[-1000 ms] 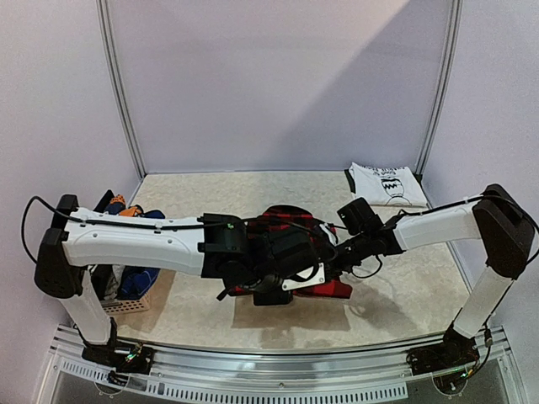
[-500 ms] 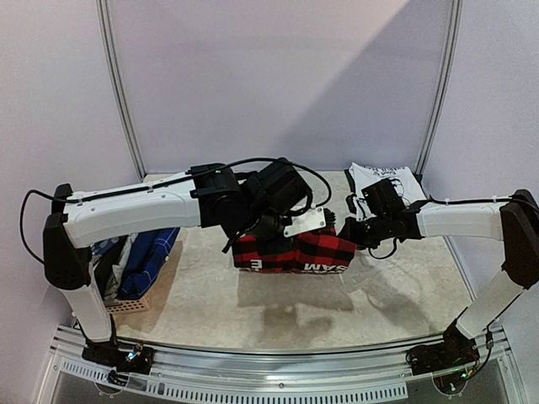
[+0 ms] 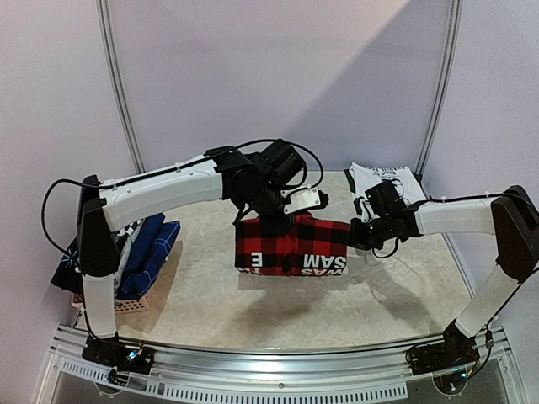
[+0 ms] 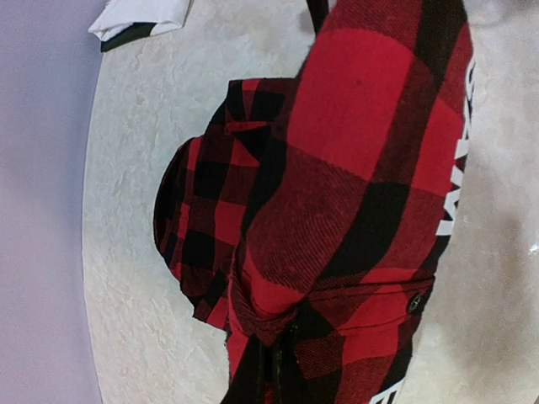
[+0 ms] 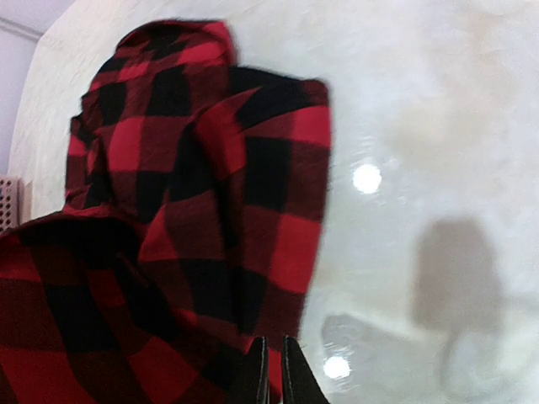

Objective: Fold and stack the mixed laundry pile
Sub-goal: Fold the 2/3-rectangle-folded shirt at the center of the board.

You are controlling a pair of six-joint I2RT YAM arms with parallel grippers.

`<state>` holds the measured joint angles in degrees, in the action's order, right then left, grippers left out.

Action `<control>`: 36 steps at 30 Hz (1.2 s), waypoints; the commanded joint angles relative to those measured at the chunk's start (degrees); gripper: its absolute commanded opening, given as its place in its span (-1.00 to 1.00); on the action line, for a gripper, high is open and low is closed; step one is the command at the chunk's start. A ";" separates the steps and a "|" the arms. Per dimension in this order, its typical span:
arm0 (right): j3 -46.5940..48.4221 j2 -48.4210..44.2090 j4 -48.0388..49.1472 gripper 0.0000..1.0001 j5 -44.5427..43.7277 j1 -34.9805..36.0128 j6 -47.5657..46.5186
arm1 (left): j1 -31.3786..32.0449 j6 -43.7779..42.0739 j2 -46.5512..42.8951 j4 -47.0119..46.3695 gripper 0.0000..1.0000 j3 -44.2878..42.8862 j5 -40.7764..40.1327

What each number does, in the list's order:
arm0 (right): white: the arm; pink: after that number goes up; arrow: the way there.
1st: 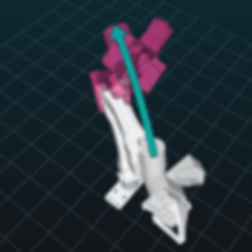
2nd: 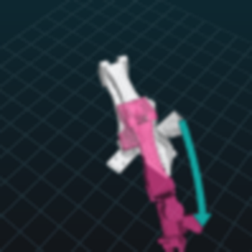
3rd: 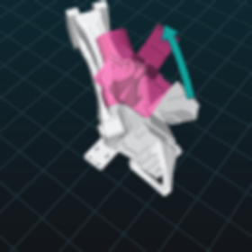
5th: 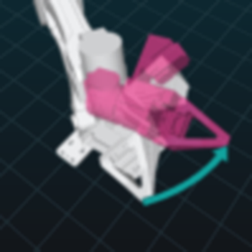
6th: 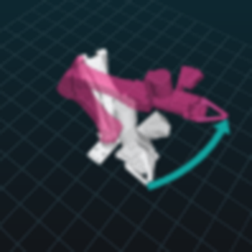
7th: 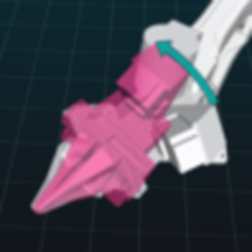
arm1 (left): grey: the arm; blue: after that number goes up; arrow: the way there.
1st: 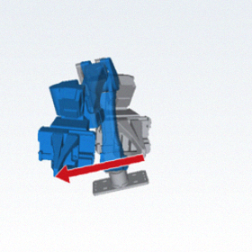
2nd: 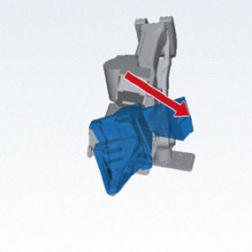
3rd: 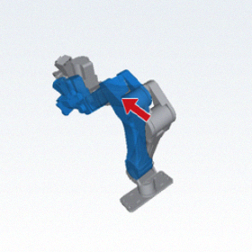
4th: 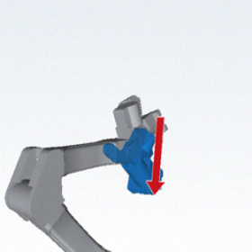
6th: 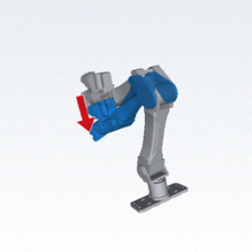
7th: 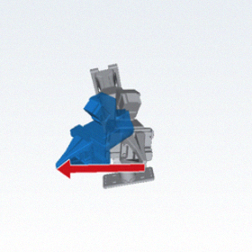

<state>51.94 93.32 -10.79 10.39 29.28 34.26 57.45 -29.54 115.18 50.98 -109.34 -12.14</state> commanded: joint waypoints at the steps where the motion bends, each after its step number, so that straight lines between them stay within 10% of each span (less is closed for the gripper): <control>1: -0.43 -0.76 -2.47 -0.87 -5.53 -2.07 0.32 | -4.09 -2.19 3.41 1.45 -1.00 -3.83 4.79; 36: -0.69 -0.89 0.12 -0.89 -6.06 -3.02 -0.91 | -14.85 -9.77 23.33 -15.98 -1.00 -12.74 11.70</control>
<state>51.94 93.32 -11.84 3.60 26.57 34.13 44.51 -38.41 136.57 40.66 -123.76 -1.48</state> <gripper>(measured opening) 0.057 0.012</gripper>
